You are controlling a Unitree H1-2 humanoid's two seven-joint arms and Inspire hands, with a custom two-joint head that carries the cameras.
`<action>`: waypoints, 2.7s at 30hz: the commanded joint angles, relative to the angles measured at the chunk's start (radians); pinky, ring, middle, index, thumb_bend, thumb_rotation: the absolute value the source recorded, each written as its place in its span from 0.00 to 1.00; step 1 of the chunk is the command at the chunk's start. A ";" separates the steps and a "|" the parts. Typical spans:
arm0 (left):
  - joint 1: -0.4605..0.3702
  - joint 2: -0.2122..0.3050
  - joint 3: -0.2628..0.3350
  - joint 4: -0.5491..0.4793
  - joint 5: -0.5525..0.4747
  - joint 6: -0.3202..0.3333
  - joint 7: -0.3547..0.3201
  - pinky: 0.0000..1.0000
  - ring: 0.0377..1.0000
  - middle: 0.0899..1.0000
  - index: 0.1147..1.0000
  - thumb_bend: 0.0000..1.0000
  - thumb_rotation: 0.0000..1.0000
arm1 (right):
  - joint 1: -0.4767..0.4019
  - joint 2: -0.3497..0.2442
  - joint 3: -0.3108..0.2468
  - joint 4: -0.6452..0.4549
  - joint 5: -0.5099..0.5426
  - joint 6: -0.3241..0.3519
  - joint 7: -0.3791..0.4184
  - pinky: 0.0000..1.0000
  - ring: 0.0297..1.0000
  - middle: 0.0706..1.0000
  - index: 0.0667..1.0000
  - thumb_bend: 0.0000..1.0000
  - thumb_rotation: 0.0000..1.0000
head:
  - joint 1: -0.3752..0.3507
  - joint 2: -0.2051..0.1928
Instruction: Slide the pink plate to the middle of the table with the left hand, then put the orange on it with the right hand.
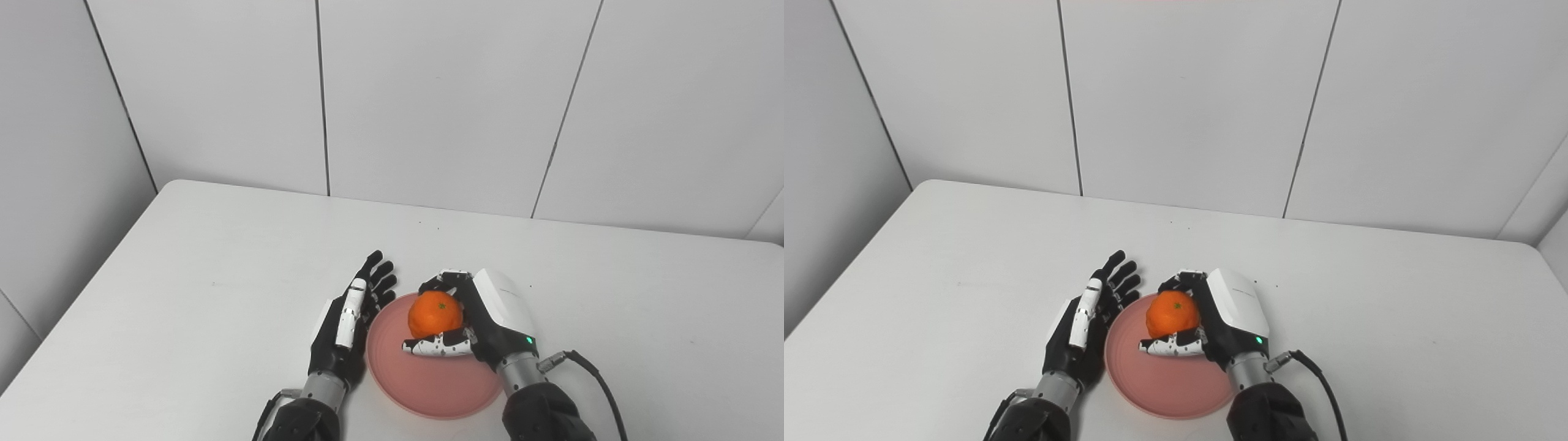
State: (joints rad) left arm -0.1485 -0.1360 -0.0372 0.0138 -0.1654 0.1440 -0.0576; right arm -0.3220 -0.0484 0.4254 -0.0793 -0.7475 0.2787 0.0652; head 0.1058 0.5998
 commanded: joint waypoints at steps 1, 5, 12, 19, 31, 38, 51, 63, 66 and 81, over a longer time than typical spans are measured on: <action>0.016 -0.005 -0.001 0.026 0.011 0.040 0.017 0.93 0.93 0.93 0.91 0.37 1.00 | -0.030 -0.003 0.008 -0.017 -0.021 -0.054 -0.022 0.20 0.28 0.36 0.45 0.52 0.13 | 0.000 0.001; 0.014 -0.003 -0.002 0.027 0.016 0.041 0.019 0.93 0.92 0.93 0.91 0.37 1.00 | -0.031 -0.010 0.024 -0.008 -0.037 -0.054 -0.022 0.14 0.20 0.29 0.45 0.52 0.13 | -0.001 0.004; 0.015 -0.002 -0.003 0.022 0.014 0.049 0.014 0.93 0.94 0.94 0.93 0.38 1.00 | -0.024 -0.024 0.053 0.004 -0.056 -0.059 -0.014 0.13 0.19 0.28 0.45 0.52 0.13 | -0.006 0.008; 0.015 -0.001 -0.002 0.020 0.011 0.049 0.012 0.94 0.95 0.94 0.93 0.38 1.00 | -0.024 -0.034 0.072 0.017 -0.062 -0.063 -0.002 0.13 0.18 0.26 0.45 0.52 0.13 | -0.009 0.009; 0.015 0.001 -0.001 0.018 0.012 0.050 0.013 0.95 0.94 0.93 0.92 0.38 1.00 | -0.018 -0.045 0.083 0.030 -0.086 -0.063 -0.001 0.16 0.23 0.34 0.45 0.52 0.14 | -0.016 0.012; 0.012 0.011 -0.006 0.029 0.029 0.035 0.009 0.94 0.93 0.93 0.93 0.39 1.00 | -0.013 -0.047 0.079 0.016 -0.079 -0.062 0.007 0.19 0.26 0.37 0.60 0.78 0.24 | -0.021 0.009; 0.008 0.014 -0.003 0.037 0.030 0.018 0.011 0.90 0.91 0.92 0.92 0.37 1.00 | -0.005 -0.074 0.082 0.007 -0.085 -0.101 0.028 0.84 0.87 0.89 0.92 0.99 0.50 | -0.031 0.005; 0.014 0.013 0.000 0.032 0.027 0.020 0.011 0.92 0.92 0.93 0.93 0.37 1.00 | -0.001 -0.082 0.075 0.011 -0.089 -0.142 0.003 0.96 0.96 0.98 1.00 1.00 0.64 | -0.042 0.001; 0.016 0.011 0.002 0.031 0.025 0.021 0.014 0.92 0.92 0.92 0.92 0.37 1.00 | 0.001 -0.083 0.069 0.001 -0.086 -0.159 0.000 0.96 0.97 1.00 1.00 1.00 0.68 | -0.044 0.000; 0.032 0.027 0.002 0.031 0.024 0.011 -0.005 0.93 0.92 0.92 0.93 0.39 1.00 | 0.039 -0.062 -0.023 -0.101 0.022 -0.255 -0.084 0.96 0.99 1.00 1.00 1.00 0.74 | -0.095 -0.051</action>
State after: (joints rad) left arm -0.1498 -0.1179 -0.0419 0.0238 -0.1350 0.1209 -0.0622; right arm -0.2749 -0.1198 0.4229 -0.1349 -0.7470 0.0596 -0.0096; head 0.0138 0.5522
